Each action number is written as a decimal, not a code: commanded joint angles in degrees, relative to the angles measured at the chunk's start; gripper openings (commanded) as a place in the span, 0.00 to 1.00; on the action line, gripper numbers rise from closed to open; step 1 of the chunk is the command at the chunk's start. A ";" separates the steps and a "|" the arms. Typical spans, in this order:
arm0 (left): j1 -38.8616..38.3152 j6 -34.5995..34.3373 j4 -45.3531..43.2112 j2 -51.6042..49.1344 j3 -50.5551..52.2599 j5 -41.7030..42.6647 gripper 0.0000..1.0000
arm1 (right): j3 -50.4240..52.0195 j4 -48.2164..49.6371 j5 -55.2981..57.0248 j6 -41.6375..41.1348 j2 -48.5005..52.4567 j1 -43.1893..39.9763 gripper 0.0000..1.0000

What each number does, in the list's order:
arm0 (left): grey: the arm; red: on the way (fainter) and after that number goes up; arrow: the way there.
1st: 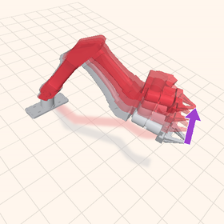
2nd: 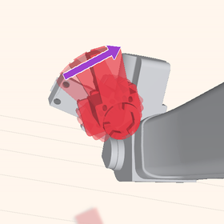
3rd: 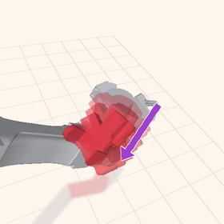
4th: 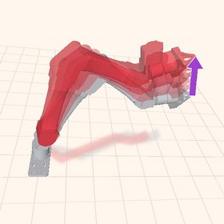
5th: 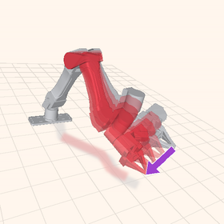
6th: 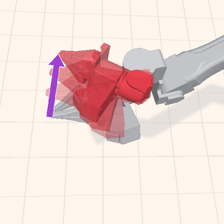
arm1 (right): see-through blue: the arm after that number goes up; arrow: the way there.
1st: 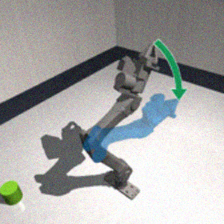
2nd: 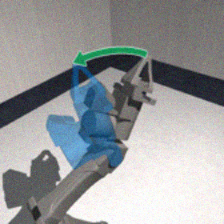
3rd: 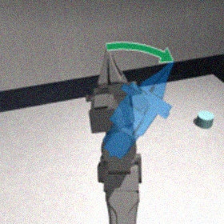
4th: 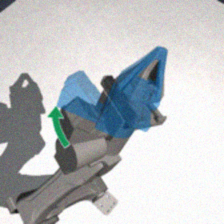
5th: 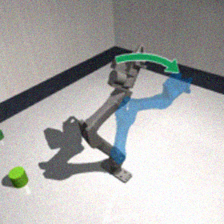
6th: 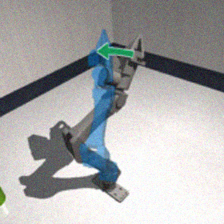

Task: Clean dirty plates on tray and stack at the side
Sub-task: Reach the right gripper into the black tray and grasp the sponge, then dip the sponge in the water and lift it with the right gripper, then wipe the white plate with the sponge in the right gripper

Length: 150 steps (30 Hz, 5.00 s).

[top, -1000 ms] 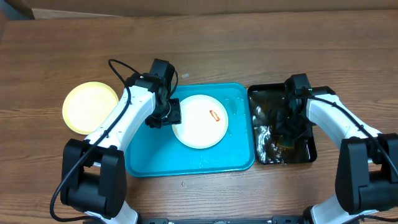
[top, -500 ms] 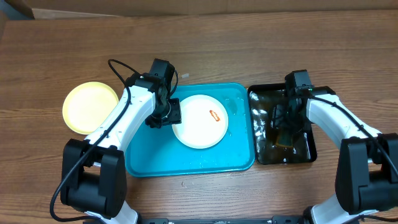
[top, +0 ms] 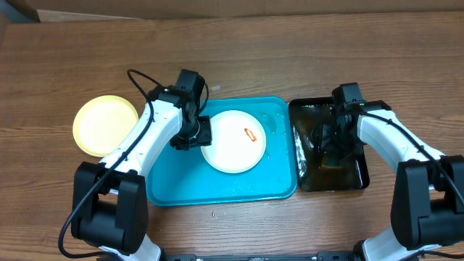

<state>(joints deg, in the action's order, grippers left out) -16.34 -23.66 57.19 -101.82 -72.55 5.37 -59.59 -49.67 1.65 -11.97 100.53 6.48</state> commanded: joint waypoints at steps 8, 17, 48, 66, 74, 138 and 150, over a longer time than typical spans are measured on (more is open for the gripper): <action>-0.98 -1.29 -1.31 -1.60 0.57 -1.77 0.34 | -0.48 -0.59 -0.26 -0.26 -0.26 0.15 0.59; -0.94 -2.32 -6.97 -1.97 5.51 -2.99 0.33 | -0.48 -0.59 -0.24 -0.26 -0.26 0.15 0.59; -0.94 -2.29 -11.15 -3.78 7.69 -2.80 0.18 | -0.48 -0.57 -0.24 -0.24 -0.26 0.15 0.59; -0.94 -2.32 -11.21 -3.80 7.69 -2.78 0.04 | -2.14 -0.92 -0.26 -0.26 -0.28 0.15 0.04; -0.94 -2.34 -11.21 -3.80 7.69 -2.78 0.04 | -8.50 -7.04 -1.77 -1.62 -1.46 0.31 0.04; -0.94 -2.08 -11.15 -3.80 7.69 -2.56 0.04 | -27.36 -3.80 11.13 -0.28 15.98 32.76 0.04; -0.94 -1.95 -10.82 -3.80 7.69 -2.60 0.04 | -26.56 -1.66 6.27 -7.85 24.02 32.76 0.06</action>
<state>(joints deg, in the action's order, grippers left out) -17.06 -25.78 46.00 -105.03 -65.23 3.20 -86.24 -51.24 10.66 -16.73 120.73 39.40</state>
